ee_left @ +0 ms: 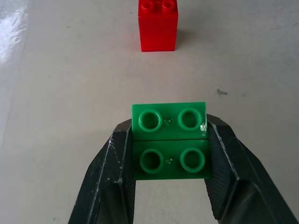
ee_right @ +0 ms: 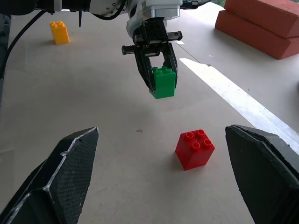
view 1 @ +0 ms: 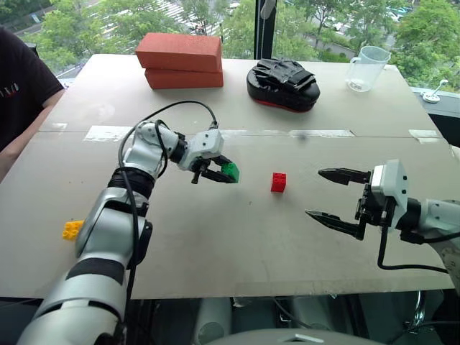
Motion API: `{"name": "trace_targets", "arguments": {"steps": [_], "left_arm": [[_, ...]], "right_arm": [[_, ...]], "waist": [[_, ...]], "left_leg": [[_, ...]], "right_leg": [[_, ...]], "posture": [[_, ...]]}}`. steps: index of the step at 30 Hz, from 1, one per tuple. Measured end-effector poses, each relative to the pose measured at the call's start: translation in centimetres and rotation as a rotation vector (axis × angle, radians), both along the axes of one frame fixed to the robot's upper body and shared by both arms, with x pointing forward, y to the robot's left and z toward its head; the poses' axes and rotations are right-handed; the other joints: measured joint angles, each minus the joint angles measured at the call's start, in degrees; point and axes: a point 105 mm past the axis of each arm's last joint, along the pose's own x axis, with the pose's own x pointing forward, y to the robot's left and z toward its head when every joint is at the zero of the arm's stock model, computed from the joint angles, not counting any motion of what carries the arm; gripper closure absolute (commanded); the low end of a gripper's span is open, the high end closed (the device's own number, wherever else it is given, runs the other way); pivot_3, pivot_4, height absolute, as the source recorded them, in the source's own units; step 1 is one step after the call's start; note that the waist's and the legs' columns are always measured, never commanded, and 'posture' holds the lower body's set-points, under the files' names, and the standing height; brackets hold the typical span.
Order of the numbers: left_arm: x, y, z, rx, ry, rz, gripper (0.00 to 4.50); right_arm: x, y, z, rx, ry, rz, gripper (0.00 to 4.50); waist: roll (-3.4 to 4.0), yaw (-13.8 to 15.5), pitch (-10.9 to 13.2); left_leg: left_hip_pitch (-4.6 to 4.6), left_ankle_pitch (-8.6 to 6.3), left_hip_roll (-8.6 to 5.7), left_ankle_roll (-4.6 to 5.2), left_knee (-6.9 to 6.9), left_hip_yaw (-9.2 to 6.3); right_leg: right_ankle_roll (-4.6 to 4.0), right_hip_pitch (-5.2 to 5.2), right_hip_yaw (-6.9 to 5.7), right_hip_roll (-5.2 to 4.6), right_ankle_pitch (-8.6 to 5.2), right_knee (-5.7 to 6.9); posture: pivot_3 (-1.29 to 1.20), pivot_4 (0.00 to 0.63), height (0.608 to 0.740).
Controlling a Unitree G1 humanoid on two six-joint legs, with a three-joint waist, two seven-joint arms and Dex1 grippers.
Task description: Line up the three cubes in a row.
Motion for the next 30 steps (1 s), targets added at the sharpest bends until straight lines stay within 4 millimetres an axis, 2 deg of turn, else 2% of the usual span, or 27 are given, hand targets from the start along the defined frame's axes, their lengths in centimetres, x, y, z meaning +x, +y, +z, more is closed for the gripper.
{"name": "trace_targets", "arguments": {"steps": [7, 26, 27, 30], "left_arm": [[-0.2, -1.4, -1.4, 0.086, 0.028, -0.070, 3.19], [1.0, -2.0, -1.0, 0.161, -0.003, -0.035, 3.19], [1.0, -2.0, -1.0, 0.163, -0.001, -0.032, 2.17], [1.0, -2.0, -1.1, 0.164, 0.019, -0.018, 1.12]], "right_arm": [[-0.3, -0.8, -0.3, -0.030, 0.015, -0.034, 0.00], [-0.5, -0.8, -0.4, -0.020, 0.017, -0.072, 0.00], [-0.5, -0.8, -0.4, -0.019, 0.016, -0.074, 0.00], [-0.5, -0.8, -0.4, -0.019, 0.015, -0.076, 0.00]], "waist": [[0.00, -0.1, 0.0], [-0.01, 0.0, 0.0], [-0.01, 0.0, 0.0], [-0.01, 0.0, 0.0]], "left_leg": [[-0.01, 0.00, -0.02, 0.00, 0.02, -0.08], [0.00, 0.00, -0.06, 0.00, 0.09, -0.23], [0.00, 0.00, -0.06, 0.00, 0.09, -0.24], [-0.01, 0.00, -0.06, 0.00, 0.09, -0.25]], "right_leg": [[0.03, 0.01, 0.01, 0.03, 0.02, 0.04], [0.03, 0.07, 0.00, 0.06, 0.02, 0.14], [0.03, 0.07, 0.00, 0.07, 0.02, 0.14], [0.03, 0.07, 0.00, 0.08, 0.02, 0.13]], "posture": [[0.00, 0.150, 0.740], [0.00, 0.150, 0.740], [0.00, 0.150, 0.740], [0.00, 0.150, 0.740]]}}
